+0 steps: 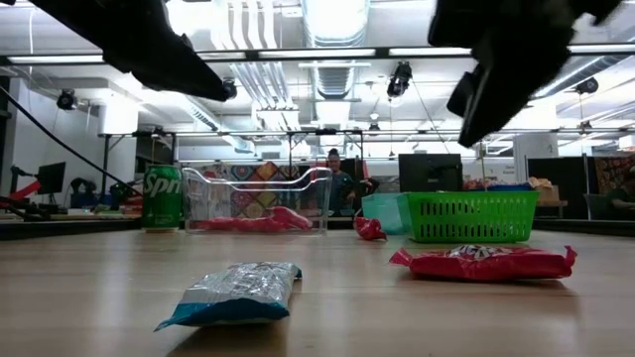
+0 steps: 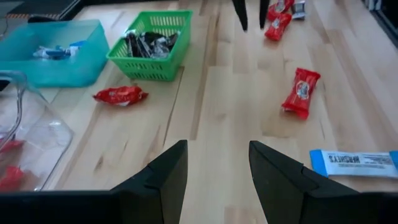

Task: Sort candy
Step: Put the red chocolate bar into the transparent bin

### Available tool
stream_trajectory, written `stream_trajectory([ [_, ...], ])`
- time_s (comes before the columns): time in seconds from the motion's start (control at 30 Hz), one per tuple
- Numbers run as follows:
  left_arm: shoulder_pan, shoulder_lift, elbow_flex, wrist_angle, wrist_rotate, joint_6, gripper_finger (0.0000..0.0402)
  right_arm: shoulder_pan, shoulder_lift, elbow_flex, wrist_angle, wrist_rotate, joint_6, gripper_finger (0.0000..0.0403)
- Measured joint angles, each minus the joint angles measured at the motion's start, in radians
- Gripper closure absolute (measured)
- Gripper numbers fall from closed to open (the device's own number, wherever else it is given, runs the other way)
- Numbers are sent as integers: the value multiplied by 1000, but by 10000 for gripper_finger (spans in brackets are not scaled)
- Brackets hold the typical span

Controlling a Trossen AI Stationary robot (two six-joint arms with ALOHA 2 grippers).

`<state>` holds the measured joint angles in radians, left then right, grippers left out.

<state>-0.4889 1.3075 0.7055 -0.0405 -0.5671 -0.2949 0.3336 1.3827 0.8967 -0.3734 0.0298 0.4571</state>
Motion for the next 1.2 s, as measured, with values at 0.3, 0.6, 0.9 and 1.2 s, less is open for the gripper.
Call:
stream_trajectory([
  [0.3, 0, 0, 0, 74, 0, 47, 248, 238, 168, -2, 173, 283, -12, 337],
  [0.6, 0, 0, -1, 90, 1, 54, 248, 323, 310, 35, 286, 390, 73, 314],
  [0.9, 0, 0, -1, 111, 1, 51, 248, 308, 371, 81, 273, 390, 101, 225],
  [1.2, -1, 0, -1, 119, 3, 47, 248, 282, 443, 79, 275, 313, 157, 204],
])
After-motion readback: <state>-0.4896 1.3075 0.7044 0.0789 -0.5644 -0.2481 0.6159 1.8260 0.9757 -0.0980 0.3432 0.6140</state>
